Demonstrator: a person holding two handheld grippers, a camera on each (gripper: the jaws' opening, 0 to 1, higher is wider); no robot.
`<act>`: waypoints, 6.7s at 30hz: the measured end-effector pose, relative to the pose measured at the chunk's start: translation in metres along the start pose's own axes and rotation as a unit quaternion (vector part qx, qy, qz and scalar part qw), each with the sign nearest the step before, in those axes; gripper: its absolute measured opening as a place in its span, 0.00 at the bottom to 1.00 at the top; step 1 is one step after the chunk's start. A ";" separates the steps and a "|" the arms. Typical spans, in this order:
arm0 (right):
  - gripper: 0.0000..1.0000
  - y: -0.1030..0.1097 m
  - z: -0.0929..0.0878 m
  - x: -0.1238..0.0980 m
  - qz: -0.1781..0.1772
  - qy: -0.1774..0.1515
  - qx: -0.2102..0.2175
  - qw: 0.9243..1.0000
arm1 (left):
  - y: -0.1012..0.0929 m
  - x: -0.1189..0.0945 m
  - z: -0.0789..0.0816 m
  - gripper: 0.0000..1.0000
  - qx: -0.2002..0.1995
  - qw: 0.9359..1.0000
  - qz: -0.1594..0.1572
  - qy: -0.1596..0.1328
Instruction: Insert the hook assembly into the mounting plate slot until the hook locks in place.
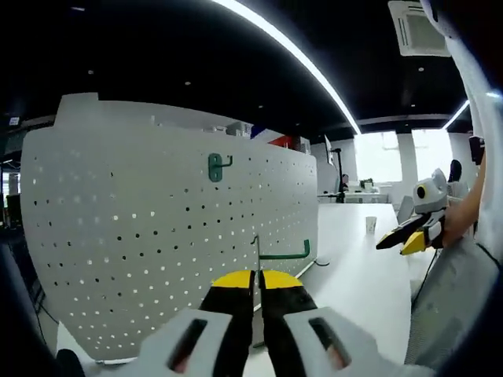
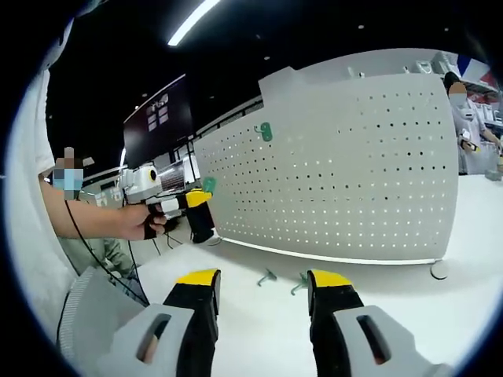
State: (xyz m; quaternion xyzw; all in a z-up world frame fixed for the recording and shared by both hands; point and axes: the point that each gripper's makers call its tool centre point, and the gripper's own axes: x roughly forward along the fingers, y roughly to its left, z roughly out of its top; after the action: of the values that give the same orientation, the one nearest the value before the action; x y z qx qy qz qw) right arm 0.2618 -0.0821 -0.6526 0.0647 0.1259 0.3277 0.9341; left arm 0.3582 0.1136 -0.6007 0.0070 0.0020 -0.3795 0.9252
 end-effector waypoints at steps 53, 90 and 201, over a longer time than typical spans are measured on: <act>0.39 0.023 0.044 0.000 0.056 -0.095 0.063 0.992 | -0.031 -0.022 0.027 0.02 -0.029 0.997 0.040 -0.060; 0.28 0.051 0.082 0.044 0.100 -0.111 0.040 0.988 | -0.085 0.020 0.029 0.02 -0.038 0.998 0.025 -0.030; 0.01 0.071 0.103 0.065 0.070 -0.118 -0.021 0.990 | -0.107 0.020 0.018 0.71 0.006 0.999 0.030 0.011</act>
State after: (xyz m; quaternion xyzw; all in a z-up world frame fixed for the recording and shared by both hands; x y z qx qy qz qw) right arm 0.2969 0.0095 -0.5522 0.0921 0.0032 0.3851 0.9183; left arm 0.2967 0.0232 -0.5846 0.0165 0.0101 -0.3514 0.9360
